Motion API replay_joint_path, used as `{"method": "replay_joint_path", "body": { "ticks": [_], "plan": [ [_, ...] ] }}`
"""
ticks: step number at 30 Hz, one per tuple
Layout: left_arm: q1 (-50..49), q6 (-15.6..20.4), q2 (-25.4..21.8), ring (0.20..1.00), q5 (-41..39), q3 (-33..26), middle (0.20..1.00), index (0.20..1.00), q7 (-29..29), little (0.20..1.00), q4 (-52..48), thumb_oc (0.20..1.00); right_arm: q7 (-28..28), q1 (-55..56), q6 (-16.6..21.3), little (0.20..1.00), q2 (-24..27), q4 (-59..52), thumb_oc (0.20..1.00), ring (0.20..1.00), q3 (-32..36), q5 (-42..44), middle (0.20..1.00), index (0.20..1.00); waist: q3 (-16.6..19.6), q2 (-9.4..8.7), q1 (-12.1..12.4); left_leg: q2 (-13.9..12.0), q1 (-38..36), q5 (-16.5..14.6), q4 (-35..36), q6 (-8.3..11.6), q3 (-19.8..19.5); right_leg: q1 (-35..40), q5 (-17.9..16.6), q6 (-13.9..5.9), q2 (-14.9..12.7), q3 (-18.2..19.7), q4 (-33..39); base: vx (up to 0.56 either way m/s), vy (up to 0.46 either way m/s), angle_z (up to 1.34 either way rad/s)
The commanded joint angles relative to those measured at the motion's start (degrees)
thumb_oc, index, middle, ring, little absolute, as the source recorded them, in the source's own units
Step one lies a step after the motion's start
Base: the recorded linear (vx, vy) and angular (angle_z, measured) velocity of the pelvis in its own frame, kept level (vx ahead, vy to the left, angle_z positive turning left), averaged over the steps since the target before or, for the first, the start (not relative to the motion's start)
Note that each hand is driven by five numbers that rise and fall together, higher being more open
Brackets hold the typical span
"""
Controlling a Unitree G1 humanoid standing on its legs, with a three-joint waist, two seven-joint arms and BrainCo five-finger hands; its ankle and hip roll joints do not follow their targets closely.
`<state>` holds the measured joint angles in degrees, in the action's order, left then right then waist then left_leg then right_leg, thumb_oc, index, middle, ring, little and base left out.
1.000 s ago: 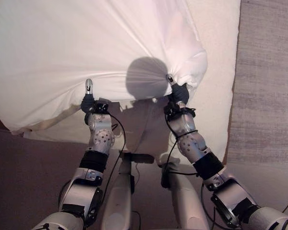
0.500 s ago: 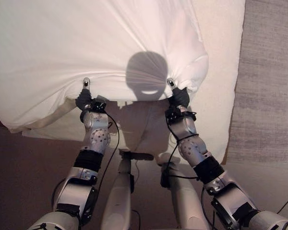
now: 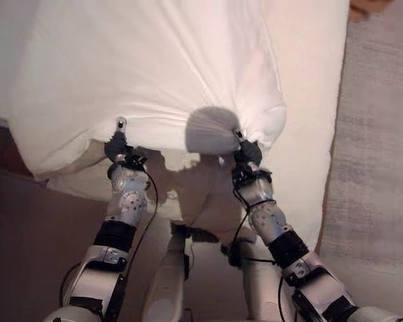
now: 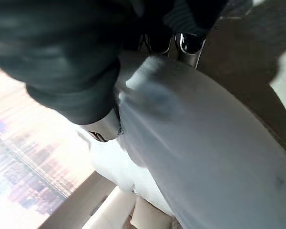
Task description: Make the bed
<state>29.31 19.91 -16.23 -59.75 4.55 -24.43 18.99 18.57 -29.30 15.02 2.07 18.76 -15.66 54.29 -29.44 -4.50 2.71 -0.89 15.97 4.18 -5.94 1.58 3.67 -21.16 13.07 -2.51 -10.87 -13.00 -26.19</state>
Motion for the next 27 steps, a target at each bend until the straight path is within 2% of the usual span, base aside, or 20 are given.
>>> {"method": "replay_joint_path", "body": {
  "ticks": [1,2,3,4,5,6,7,8,10,11,12,14,15,20,21,22,23,24,25,27],
  "plan": [
    [0.2,7.0,-4.8,0.200,-0.2,-10.1,0.200,0.200,1.0,0.200,-1.8,0.200,1.1,14.3,4.5,0.200,6.9,-1.0,0.200,0.200,7.8,1.9,0.200,0.200,5.8,1.60,-3.2,-2.7,0.2,-5.7,-6.1,2.75,-3.7,4.8,-9.0,-2.84,0.8,-0.1,8.7,0.10,0.349,-0.40],
    [-1.1,7.3,-4.9,0.200,-1.2,-10.9,0.200,0.200,1.4,0.200,-2.4,0.200,0.5,14.5,3.8,0.200,6.1,0.1,0.200,0.200,7.1,2.4,0.200,0.200,6.3,1.42,-2.4,-7.7,0.3,-0.7,-2.6,3.59,-6.0,6.6,-10.4,-3.14,-0.9,0.2,10.2,0.11,0.198,-0.02],
    [-1.2,7.3,-4.9,0.200,-1.2,-11.0,0.200,0.200,1.4,0.200,-2.4,0.200,0.5,14.5,3.8,0.200,6.1,0.1,0.200,0.200,7.1,2.4,0.200,0.200,6.3,1.43,-2.4,-7.7,0.0,-0.5,-2.3,3.64,-6.0,6.8,-10.4,-3.11,-0.8,0.2,10.3,0.12,0.531,0.02],
    [-1.7,7.6,-4.1,0.200,-2.2,-11.2,0.200,0.200,2.0,0.200,-2.5,0.200,-0.3,15.2,3.2,0.200,5.8,0.2,0.200,0.200,6.9,2.6,0.200,0.200,7.2,2.18,-2.5,-11.8,-1.2,3.0,1.8,4.99,-5.9,8.5,-10.7,-4.31,-3.0,0.6,10.7,0.10,0.318,0.13],
    [-1.8,7.6,-4.0,0.200,-2.2,-11.2,0.200,0.200,2.0,0.200,-2.5,0.200,-0.3,15.3,3.2,0.200,5.8,0.1,0.200,0.200,6.9,2.6,0.200,0.200,7.2,2.22,-2.5,-11.8,-1.4,3.2,2.1,5.01,-5.9,8.6,-10.8,-4.31,-3.0,0.6,10.8,0.18,0.698,0.11],
    [-3.0,7.3,-2.7,0.200,-3.3,-10.8,0.200,0.200,3.7,0.200,-2.4,0.200,-1.2,16.0,2.3,0.200,6.4,-0.1,0.200,0.200,7.4,2.2,0.200,0.200,8.8,3.57,-2.8,-12.6,-2.5,2.5,2.7,5.70,-3.5,9.5,-11.9,-5.53,-5.4,0.4,11.2,0.08,0.377,0.14],
    [-3.1,7.3,-2.7,0.200,-3.3,-10.8,0.200,0.200,3.7,0.200,-2.4,0.200,-1.2,16.1,2.3,0.200,6.4,-0.1,0.200,0.200,7.4,2.2,0.200,0.200,8.9,3.59,-2.7,-12.6,-2.5,2.5,2.7,5.68,-3.4,9.5,-12.0,-5.56,-5.4,0.4,11.3,0.11,0.577,0.21],
    [-3.1,7.4,-2.1,0.200,-3.6,-9.7,0.200,0.200,4.5,0.200,-1.6,0.200,-1.6,16.6,1.8,0.200,6.5,-0.1,0.200,0.200,7.4,2.0,0.200,0.200,9.9,3.51,-3.0,-12.0,-2.4,0.9,1.6,5.99,-2.7,10.9,-14.7,-6.64,-7.6,0.0,13.2,0.07,0.435,0.33],
    [-4.8,6.7,-0.8,0.200,-4.1,-7.8,0.200,0.200,6.7,0.200,-1.8,0.200,-2.2,17.6,1.0,0.200,5.6,-1.3,0.200,0.200,7.1,2.6,0.200,0.200,11.1,2.35,-3.6,-6.0,-0.6,-4.0,-6.0,4.76,-1.7,12.6,-24.9,-7.44,-12.6,1.1,16.7,0.10,0.660,0.32],
    [-4.8,6.7,-0.8,0.200,-4.1,-7.8,0.200,0.200,6.7,0.200,-1.8,0.200,-2.2,17.6,1.0,0.200,5.6,-1.3,0.200,0.200,7.1,2.6,0.200,0.200,11.2,2.30,-3.6,-6.0,-0.5,-4.1,-6.1,4.70,-1.7,12.6,-24.9,-7.49,-12.6,1.2,16.8,0.10,0.704,0.06],
    [-5.9,7.0,-0.5,0.200,-4.4,-8.3,0.200,0.200,6.3,0.200,-0.6,0.200,-2.2,17.1,1.0,0.200,4.3,-0.4,0.200,0.200,6.1,2.7,0.200,0.200,12.0,2.43,-3.1,-4.1,-0.8,-5.6,-6.7,3.07,1.3,12.5,-29.1,-7.94,-14.2,-1.5,17.2,0.08,0.587,-0.05],
    [-7.2,7.0,1.0,0.200,-4.4,-8.5,0.200,0.200,6.0,0.200,-0.6,0.200,-2.3,16.6,1.2,0.200,3.4,0.4,0.200,0.200,5.1,2.7,0.200,0.200,13.3,4.06,-2.6,-2.1,-2.6,-4.5,-3.0,1.58,3.5,12.8,-24.5,-6.80,-12.1,-3.8,13.1,0.08,0.629,-0.30],
    [-7.3,7.0,1.0,0.200,-4.4,-8.5,0.200,0.200,5.9,0.200,-0.7,0.200,-2.3,16.6,1.2,0.200,3.4,0.3,0.200,0.200,5.1,2.7,0.200,0.200,13.3,4.04,-2.7,-2.1,-2.7,-4.4,-2.7,1.61,3.5,12.8,-24.3,-6.78,-12.2,-3.8,12.8,0.05,0.415,-0.30],
    [-8.4,5.8,2.2,0.200,-4.6,-9.4,0.200,0.200,6.3,0.200,-0.2,0.200,-4.3,16.1,1.1,0.200,2.8,1.9,0.200,0.200,3.1,3.8,0.200,0.200,14.4,5.50,-2.0,1.9,-8.7,-1.5,4.6,2.65,5.4,13.7,-8.7,-2.99,2.3,-5.8,7.1,0.06,0.339,-0.06],
    [-8.4,5.9,2.3,0.200,-4.5,-9.5,0.200,0.200,6.2,0.200,0.1,0.200,-4.5,16.0,1.2,0.200,2.7,2.3,0.200,0.200,2.8,4.0,0.200,0.200,14.5,5.19,-2.1,2.8,-9.4,-1.5,4.6,2.98,5.5,13.8,-7.7,-2.81,5.1,-5.2,7.9,0.10,0.264,-0.25],
    [-8.8,6.2,2.6,0.200,-4.8,-10.2,0.200,0.200,6.3,0.200,0.7,0.200,-4.8,15.9,1.7,0.200,3.0,2.7,0.200,0.200,1.8,4.7,0.200,0.200,14.6,4.26,-2.8,5.2,-9.6,-2.2,2.8,4.21,5.0,15.2,-7.5,-1.97,10.0,-0.1,14.3,0.07,0.192,-0.10],
    [-8.8,6.2,2.6,0.200,-4.9,-10.2,0.200,0.200,6.4,0.200,0.8,0.200,-4.8,15.9,1.7,0.200,3.0,2.7,0.200,0.200,1.8,4.7,0.200,0.200,14.6,4.38,-2.7,5.0,-9.5,-2.1,2.7,4.23,5.1,15.4,-8.0,-1.89,10.2,-0.1,15.0,0.09,0.199,0.03],
    [-9.1,6.3,3.3,0.200,-5.1,-10.2,0.200,0.200,6.4,0.200,1.3,0.200,-4.4,16.4,2.1,0.200,3.9,2.7,0.200,0.200,1.9,4.4,0.200,0.200,14.4,4.42,-4.1,6.0,-9.3,-2.3,0.1,5.25,3.9,15.7,-7.1,-0.56,12.0,5.5,15.7,0.04,0.161,0.25],
    [-9.7,5.9,3.6,0.200,-5.2,-10.2,0.200,0.200,7.1,0.200,1.3,0.200,-4.6,17.3,2.1,0.200,4.5,1.7,0.200,0.200,1.8,4.9,0.200,0.200,14.0,4.55,-4.7,6.3,-7.8,-0.3,-5.4,7.20,3.0,15.8,-7.7,1.33,12.7,7.9,14.9,0.04,0.239,0.91],
    [-9.9,5.9,4.6,0.200,-4.2,-10.2,0.200,0.200,7.1,0.200,0.7,0.200,-4.2,17.2,2.0,0.200,5.2,1.9,0.200,0.200,1.5,5.2,0.200,0.200,13.0,4.63,-3.4,7.9,-4.9,2.6,-14.7,9.93,-0.3,17.1,-8.3,2.31,11.9,8.6,15.0,0.07,0.234,1.32]
  ]
}}
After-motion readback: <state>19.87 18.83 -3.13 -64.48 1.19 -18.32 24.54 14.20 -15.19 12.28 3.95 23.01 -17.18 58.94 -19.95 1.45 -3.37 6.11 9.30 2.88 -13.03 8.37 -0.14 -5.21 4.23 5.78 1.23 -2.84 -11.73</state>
